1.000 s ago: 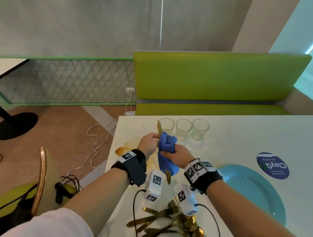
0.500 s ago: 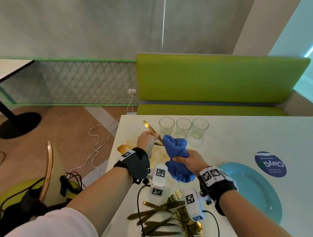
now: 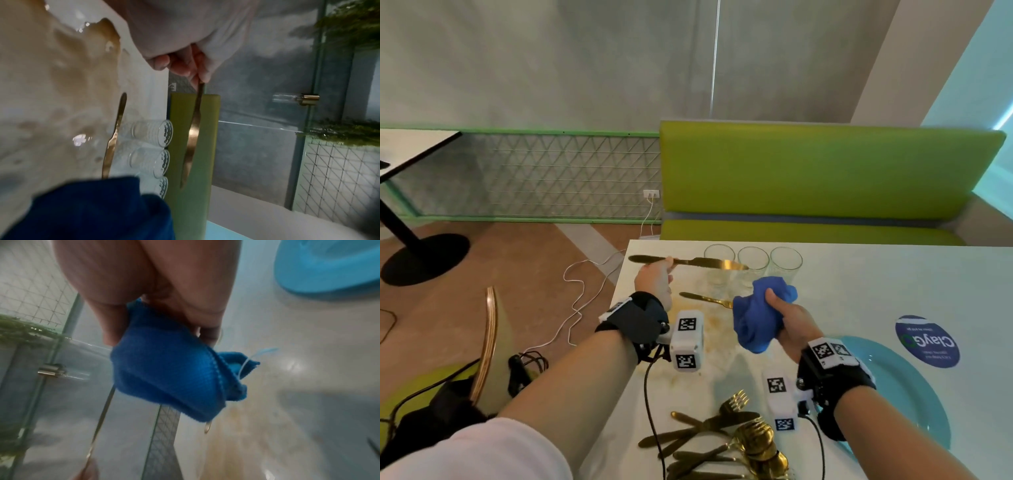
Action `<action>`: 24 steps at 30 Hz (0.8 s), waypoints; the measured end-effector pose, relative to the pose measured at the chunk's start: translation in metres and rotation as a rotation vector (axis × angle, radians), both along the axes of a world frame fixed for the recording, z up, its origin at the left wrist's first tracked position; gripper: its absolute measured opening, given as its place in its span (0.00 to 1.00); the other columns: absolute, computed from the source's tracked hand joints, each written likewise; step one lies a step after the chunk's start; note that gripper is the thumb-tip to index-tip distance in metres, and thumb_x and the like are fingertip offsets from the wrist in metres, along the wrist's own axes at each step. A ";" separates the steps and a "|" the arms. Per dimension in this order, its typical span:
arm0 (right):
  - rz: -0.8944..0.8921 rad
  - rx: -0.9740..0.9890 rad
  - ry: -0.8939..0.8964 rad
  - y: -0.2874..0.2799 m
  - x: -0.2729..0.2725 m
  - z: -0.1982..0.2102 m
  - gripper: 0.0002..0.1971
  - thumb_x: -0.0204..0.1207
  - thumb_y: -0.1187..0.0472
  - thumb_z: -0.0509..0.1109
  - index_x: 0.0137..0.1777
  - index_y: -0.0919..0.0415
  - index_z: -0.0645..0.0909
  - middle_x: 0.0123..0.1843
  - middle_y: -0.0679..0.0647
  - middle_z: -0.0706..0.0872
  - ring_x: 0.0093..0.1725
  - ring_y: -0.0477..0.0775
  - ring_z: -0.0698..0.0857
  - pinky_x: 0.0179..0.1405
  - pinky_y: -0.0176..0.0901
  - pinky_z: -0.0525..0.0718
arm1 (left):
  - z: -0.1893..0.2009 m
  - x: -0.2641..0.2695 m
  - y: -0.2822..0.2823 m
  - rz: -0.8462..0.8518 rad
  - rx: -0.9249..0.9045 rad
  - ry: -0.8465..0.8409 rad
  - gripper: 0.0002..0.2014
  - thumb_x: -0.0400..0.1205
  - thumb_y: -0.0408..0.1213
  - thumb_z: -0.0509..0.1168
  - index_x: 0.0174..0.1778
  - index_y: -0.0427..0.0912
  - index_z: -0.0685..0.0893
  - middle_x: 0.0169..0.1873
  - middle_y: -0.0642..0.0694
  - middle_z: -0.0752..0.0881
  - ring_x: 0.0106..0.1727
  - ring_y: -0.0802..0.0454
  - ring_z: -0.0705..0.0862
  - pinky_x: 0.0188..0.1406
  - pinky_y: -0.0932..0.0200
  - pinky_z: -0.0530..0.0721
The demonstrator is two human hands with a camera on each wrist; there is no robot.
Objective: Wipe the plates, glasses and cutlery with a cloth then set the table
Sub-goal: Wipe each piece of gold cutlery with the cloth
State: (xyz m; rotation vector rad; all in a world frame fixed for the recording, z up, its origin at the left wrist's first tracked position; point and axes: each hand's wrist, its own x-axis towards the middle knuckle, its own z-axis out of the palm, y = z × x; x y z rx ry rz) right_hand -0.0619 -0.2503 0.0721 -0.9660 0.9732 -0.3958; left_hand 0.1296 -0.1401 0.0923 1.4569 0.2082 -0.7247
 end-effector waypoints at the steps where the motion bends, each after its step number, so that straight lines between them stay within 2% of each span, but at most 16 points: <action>1: -0.007 0.032 -0.052 0.005 0.006 0.000 0.15 0.82 0.56 0.62 0.60 0.67 0.75 0.56 0.65 0.83 0.55 0.60 0.83 0.57 0.51 0.81 | 0.000 -0.006 -0.001 0.000 -0.034 0.039 0.05 0.83 0.38 0.63 0.47 0.40 0.81 0.31 0.50 0.77 0.28 0.58 0.68 0.22 0.65 0.61; 4: -0.041 0.039 -0.091 0.017 0.025 0.005 0.24 0.82 0.52 0.60 0.69 0.70 0.71 0.62 0.65 0.81 0.58 0.60 0.81 0.59 0.52 0.80 | -0.005 -0.031 -0.003 -0.081 -0.091 0.136 0.07 0.82 0.39 0.63 0.39 0.43 0.82 0.30 0.52 0.77 0.26 0.60 0.68 0.20 0.66 0.60; 7: -0.082 0.051 -0.125 0.018 0.040 0.012 0.29 0.82 0.49 0.59 0.73 0.71 0.66 0.70 0.65 0.76 0.60 0.61 0.79 0.49 0.50 0.81 | -0.010 -0.057 -0.006 -0.164 -0.161 0.209 0.09 0.82 0.37 0.63 0.36 0.46 0.82 0.32 0.53 0.79 0.30 0.59 0.70 0.30 0.63 0.62; 10: -0.092 0.060 -0.192 0.016 0.048 0.019 0.27 0.84 0.51 0.56 0.75 0.71 0.63 0.74 0.68 0.73 0.64 0.64 0.78 0.50 0.50 0.80 | -0.010 -0.071 -0.007 -0.192 -0.195 0.223 0.10 0.82 0.37 0.64 0.34 0.47 0.81 0.31 0.55 0.83 0.33 0.59 0.74 0.34 0.60 0.62; 12: -0.087 0.060 -0.244 0.014 0.049 0.021 0.26 0.84 0.54 0.57 0.76 0.68 0.63 0.73 0.67 0.74 0.61 0.62 0.78 0.47 0.49 0.81 | -0.009 -0.073 -0.006 -0.205 -0.205 0.233 0.10 0.81 0.38 0.65 0.33 0.48 0.82 0.35 0.55 0.83 0.36 0.58 0.76 0.40 0.58 0.63; 14: -0.069 0.053 -0.254 0.012 0.050 0.022 0.24 0.84 0.55 0.58 0.76 0.65 0.64 0.73 0.65 0.75 0.61 0.61 0.78 0.51 0.53 0.78 | -0.008 -0.073 -0.004 -0.215 -0.198 0.245 0.08 0.80 0.41 0.64 0.35 0.48 0.82 0.38 0.55 0.83 0.39 0.58 0.77 0.41 0.56 0.64; 16: -0.054 0.061 -0.243 0.011 0.050 0.024 0.20 0.83 0.56 0.58 0.73 0.63 0.68 0.72 0.64 0.76 0.63 0.61 0.78 0.56 0.55 0.77 | -0.006 -0.073 -0.003 -0.246 -0.198 0.252 0.06 0.80 0.43 0.65 0.38 0.50 0.82 0.41 0.56 0.84 0.41 0.58 0.77 0.41 0.56 0.63; 17: -0.051 0.060 -0.247 0.009 0.050 0.023 0.17 0.83 0.57 0.59 0.69 0.61 0.69 0.69 0.63 0.77 0.62 0.61 0.78 0.55 0.54 0.79 | -0.006 -0.073 -0.002 -0.268 -0.196 0.249 0.04 0.80 0.43 0.65 0.41 0.50 0.83 0.42 0.56 0.84 0.43 0.58 0.77 0.43 0.55 0.63; 19: -0.039 0.044 -0.272 0.007 0.049 0.025 0.12 0.83 0.60 0.58 0.65 0.57 0.70 0.60 0.57 0.81 0.57 0.58 0.81 0.47 0.48 0.81 | -0.004 -0.073 -0.002 -0.319 -0.187 0.225 0.03 0.80 0.43 0.65 0.44 0.50 0.83 0.45 0.55 0.84 0.45 0.57 0.77 0.49 0.54 0.62; 21: -0.039 0.020 -0.299 0.006 0.048 0.029 0.11 0.84 0.63 0.57 0.64 0.56 0.69 0.49 0.51 0.82 0.47 0.50 0.82 0.41 0.43 0.79 | -0.002 -0.072 0.001 -0.379 -0.190 0.198 0.03 0.79 0.43 0.66 0.41 0.50 0.82 0.46 0.54 0.85 0.46 0.56 0.76 0.47 0.54 0.64; 22: -0.046 0.003 -0.296 0.006 0.048 0.032 0.10 0.84 0.64 0.57 0.63 0.56 0.71 0.47 0.50 0.82 0.45 0.49 0.81 0.43 0.43 0.79 | -0.001 -0.070 0.002 -0.413 -0.189 0.184 0.04 0.80 0.43 0.65 0.41 0.50 0.81 0.46 0.54 0.85 0.46 0.55 0.76 0.44 0.55 0.64; 24: -0.078 -0.032 -0.256 0.000 0.049 0.035 0.07 0.83 0.64 0.59 0.57 0.59 0.76 0.49 0.54 0.82 0.46 0.52 0.81 0.55 0.50 0.79 | -0.001 -0.067 0.008 -0.485 -0.161 0.115 0.03 0.80 0.43 0.66 0.46 0.50 0.83 0.45 0.53 0.85 0.44 0.54 0.76 0.41 0.56 0.65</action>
